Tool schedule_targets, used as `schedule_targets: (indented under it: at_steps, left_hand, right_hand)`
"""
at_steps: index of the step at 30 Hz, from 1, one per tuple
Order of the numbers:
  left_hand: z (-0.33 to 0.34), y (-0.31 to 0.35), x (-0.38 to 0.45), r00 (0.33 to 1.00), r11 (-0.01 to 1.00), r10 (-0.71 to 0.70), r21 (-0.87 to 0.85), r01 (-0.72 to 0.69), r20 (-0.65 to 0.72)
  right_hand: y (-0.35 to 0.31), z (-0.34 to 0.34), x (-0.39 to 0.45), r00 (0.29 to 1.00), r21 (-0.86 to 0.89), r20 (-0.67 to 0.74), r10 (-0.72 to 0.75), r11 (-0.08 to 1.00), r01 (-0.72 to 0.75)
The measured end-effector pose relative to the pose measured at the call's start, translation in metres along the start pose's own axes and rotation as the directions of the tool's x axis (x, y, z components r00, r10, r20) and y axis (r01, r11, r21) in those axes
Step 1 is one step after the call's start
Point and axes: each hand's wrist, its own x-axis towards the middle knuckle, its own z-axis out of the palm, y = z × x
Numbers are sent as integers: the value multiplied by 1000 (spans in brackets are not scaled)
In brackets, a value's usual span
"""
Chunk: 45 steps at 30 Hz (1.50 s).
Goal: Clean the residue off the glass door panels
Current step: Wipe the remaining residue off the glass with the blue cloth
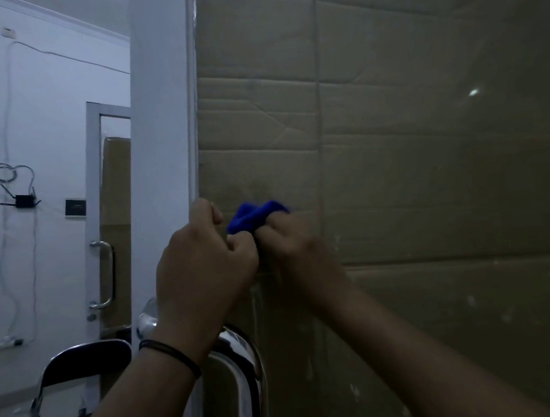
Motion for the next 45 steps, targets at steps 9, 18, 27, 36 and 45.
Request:
schedule_targets:
  at_steps: [9,18,27,36,45]
  left_hand:
    - [-5,5,-1,989,995,-44,-92,31,-143]
    - [-4,0,2,981,977,-147,-175,124,-127]
    - [0,8,-2,997,992,75,102,-72,-19]
    - [3,11,-3,993,960,92,258,-106,67]
    - [6,10,-2,966,951,69,277,-140,251]
  right_hand:
    - [14,-45,35,895,272,-278,350,922,-276]
    - [12,-11,62,991,-112,-128,-24,994,10]
    - [-23,10,-23,964,430,263,-39,899,-81]
    - [63,-71,28,832,28,-465,303,944,-328]
    - [13,-10,7,996,111,-91,24,994,-14]
